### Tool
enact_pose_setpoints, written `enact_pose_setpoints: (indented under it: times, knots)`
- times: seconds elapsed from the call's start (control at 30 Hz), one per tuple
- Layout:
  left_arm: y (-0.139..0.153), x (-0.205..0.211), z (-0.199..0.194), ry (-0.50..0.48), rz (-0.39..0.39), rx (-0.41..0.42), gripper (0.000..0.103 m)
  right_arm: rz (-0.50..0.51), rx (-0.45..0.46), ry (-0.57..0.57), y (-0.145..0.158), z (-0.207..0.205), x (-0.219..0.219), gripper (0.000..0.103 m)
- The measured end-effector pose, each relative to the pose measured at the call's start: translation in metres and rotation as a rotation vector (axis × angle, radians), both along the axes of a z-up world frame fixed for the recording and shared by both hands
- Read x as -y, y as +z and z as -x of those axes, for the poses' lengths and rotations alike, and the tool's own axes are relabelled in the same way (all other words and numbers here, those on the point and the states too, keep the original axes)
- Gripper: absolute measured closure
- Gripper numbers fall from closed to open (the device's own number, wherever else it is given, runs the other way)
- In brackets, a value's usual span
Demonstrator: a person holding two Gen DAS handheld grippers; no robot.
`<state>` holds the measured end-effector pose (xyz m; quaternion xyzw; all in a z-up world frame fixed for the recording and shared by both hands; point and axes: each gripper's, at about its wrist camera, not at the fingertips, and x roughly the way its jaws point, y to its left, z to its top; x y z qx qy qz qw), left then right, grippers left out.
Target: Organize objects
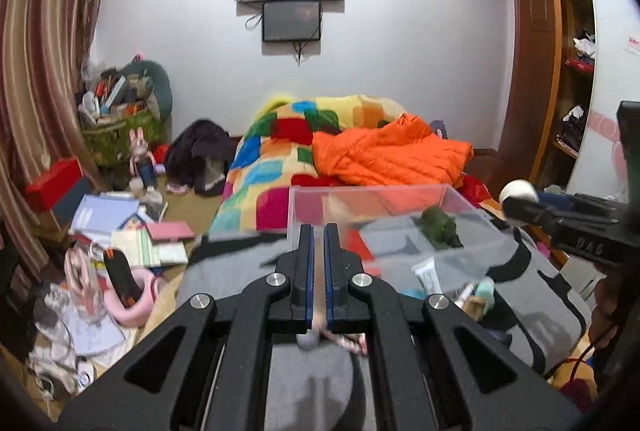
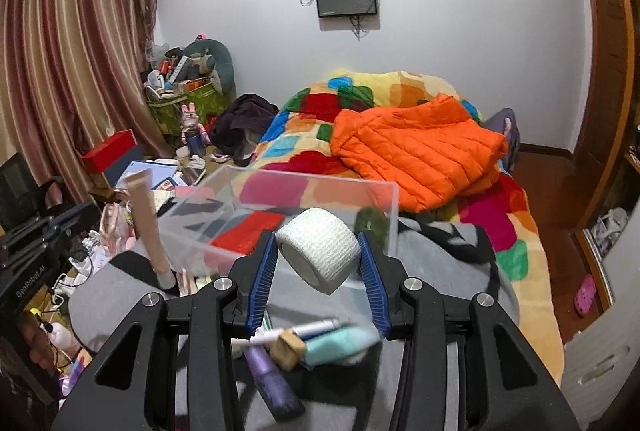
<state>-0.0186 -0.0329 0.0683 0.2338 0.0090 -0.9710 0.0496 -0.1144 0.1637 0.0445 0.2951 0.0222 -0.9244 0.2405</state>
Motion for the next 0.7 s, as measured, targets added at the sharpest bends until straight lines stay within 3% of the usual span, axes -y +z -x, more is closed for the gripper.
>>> enact_pose_setpoints:
  times: [0.17, 0.27, 0.33, 0.4, 0.57, 0.7]
  knots:
    - [-0.002, 0.007, 0.009, -0.025, -0.005, 0.036, 0.098, 0.002, 0.034, 0.005, -0.009, 0.014, 0.007, 0.065]
    - [-0.022, 0.009, 0.012, -0.045, -0.011, 0.11, 0.082, -0.011, 0.043, 0.007, -0.014, 0.019, 0.008, 0.065]
    - [-0.037, 0.01, 0.014, -0.059, -0.016, 0.158, 0.058, -0.015, 0.05, 0.007, -0.015, 0.022, 0.008, 0.065]
    - [-0.052, 0.008, 0.014, -0.084, -0.013, 0.197, 0.047, -0.019, 0.058, 0.007, -0.016, 0.029, 0.009, 0.065]
    - [-0.085, -0.001, 0.023, -0.156, 0.041, 0.316, 0.034, -0.028, 0.083, 0.02, -0.017, 0.046, 0.011, 0.065]
    - [-0.1, -0.003, 0.035, -0.221, 0.004, 0.398, 0.025, -0.047, 0.123, 0.031, -0.022, 0.063, 0.017, 0.065]
